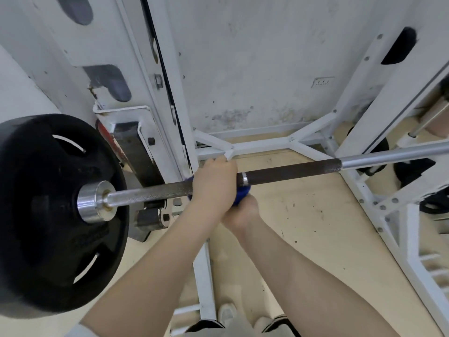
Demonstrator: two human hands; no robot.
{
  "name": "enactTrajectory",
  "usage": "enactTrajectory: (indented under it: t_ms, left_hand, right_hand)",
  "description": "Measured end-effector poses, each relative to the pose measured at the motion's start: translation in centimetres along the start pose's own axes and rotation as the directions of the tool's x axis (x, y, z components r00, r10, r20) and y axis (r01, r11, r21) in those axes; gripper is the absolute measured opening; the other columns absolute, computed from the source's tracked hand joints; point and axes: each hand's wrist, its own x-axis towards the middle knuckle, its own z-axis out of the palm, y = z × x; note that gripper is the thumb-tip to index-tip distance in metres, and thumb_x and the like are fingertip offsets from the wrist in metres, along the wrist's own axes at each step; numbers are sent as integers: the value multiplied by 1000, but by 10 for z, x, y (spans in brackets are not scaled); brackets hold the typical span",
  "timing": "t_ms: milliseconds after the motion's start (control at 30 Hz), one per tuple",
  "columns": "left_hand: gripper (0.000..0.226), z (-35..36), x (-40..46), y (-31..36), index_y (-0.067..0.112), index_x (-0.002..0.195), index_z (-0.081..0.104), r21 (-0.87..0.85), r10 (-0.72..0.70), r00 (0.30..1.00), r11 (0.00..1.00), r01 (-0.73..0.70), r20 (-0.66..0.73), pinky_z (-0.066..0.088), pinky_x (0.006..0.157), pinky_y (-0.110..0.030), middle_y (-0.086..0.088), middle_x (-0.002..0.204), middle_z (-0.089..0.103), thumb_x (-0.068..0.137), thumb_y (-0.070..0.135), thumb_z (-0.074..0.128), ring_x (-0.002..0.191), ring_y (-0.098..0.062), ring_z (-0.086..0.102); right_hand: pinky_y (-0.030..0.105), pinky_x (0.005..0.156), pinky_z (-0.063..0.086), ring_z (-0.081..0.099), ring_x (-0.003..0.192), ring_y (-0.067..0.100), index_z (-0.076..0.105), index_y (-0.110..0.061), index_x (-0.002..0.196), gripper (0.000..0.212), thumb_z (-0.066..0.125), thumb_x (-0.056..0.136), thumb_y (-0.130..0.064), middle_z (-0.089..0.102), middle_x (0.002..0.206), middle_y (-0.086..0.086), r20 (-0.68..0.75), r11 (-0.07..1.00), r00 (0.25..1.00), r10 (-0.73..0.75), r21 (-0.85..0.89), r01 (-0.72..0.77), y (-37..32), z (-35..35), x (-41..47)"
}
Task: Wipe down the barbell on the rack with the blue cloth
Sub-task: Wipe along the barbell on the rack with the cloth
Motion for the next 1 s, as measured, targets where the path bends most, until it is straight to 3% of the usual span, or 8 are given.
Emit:
enactTrajectory:
  t_ms: [100, 233, 333, 400, 533, 667, 833, 1000]
  left_hand:
    - [18, 4, -3, -3, 13, 107, 58, -24, 4, 998, 1000, -5, -63, 40, 74, -36, -7, 108, 54, 90, 11, 50, 99, -28, 50]
    - [15, 9, -11, 2, 10, 96, 63, 24, 26, 983, 999, -22, -183, 31, 58, -33, -10, 94, 58, 84, 2, 59, 84, -30, 54]
    - [20, 14, -14, 7, 7, 100, 64, -14, -14, 981, 1000, 11, -194, 29, 57, -32, -12, 96, 59, 85, -2, 53, 87, -30, 52]
    - [28, 16, -18, 11, 9, 109, 59, 28, -38, 990, 999, 42, -138, 33, 61, -32, -10, 108, 55, 87, -1, 45, 99, -29, 49]
    - [45, 16, -24, 32, 11, 124, 49, -10, -68, 973, 998, 68, -220, 35, 97, -38, -7, 136, 43, 83, 26, 62, 122, -30, 39]
    - [63, 31, -11, 62, 11, 105, 62, 69, 39, 926, 998, -14, -375, 49, 77, -37, -9, 107, 63, 52, 34, 87, 90, -31, 60]
    - [55, 58, 1, 83, 15, 94, 64, 160, 0, 924, 985, 66, -383, 33, 81, -34, -2, 91, 65, 53, 47, 81, 84, -26, 62]
    - [48, 69, 4, 93, 14, 88, 61, 166, -72, 899, 973, 158, -432, 26, 79, -34, -4, 84, 63, 57, 47, 79, 82, -27, 61]
  right_hand:
    - [34, 85, 44, 58, 85, 24, 65, -3, 85, 32, 40, 93, -22, 66, 82, 13, -164, 967, 983, -80, -254, 36, -26, 5, -12]
    - [5, 81, 30, 41, 71, -8, 52, -23, 95, 12, 50, 87, -14, 46, 71, -13, -52, 981, 987, -152, -132, 144, -95, -7, -21]
    - [8, 67, 23, 29, 55, 3, 52, -21, 88, 18, 35, 93, -20, 33, 62, -11, -25, 973, 977, -211, -98, 207, -109, -4, -20]
    - [18, 64, 27, 32, 58, 12, 53, -1, 113, 37, 27, 93, -17, 30, 65, 2, -28, 915, 945, -325, -262, 307, -87, 4, -20]
    - [34, 63, 48, 59, 77, 30, 62, 0, 102, 40, 31, 97, -25, 67, 81, 18, -49, 965, 999, -22, -263, 8, -63, 4, -26]
    - [38, 88, 51, 61, 104, 25, 61, -9, 122, 45, 30, 96, -29, 65, 117, 5, -104, 978, 993, -56, -207, 33, -134, -6, -49]
    - [27, 41, 50, 57, 44, 19, 60, -15, 81, 33, 35, 98, -29, 58, 52, -1, -95, 982, 978, -187, 6, 188, -222, -17, -63]
    - [42, 81, 47, 56, 95, 30, 60, -13, 114, 39, 29, 97, -30, 65, 101, 12, -88, 972, 994, -57, -230, 36, -179, -11, -54]
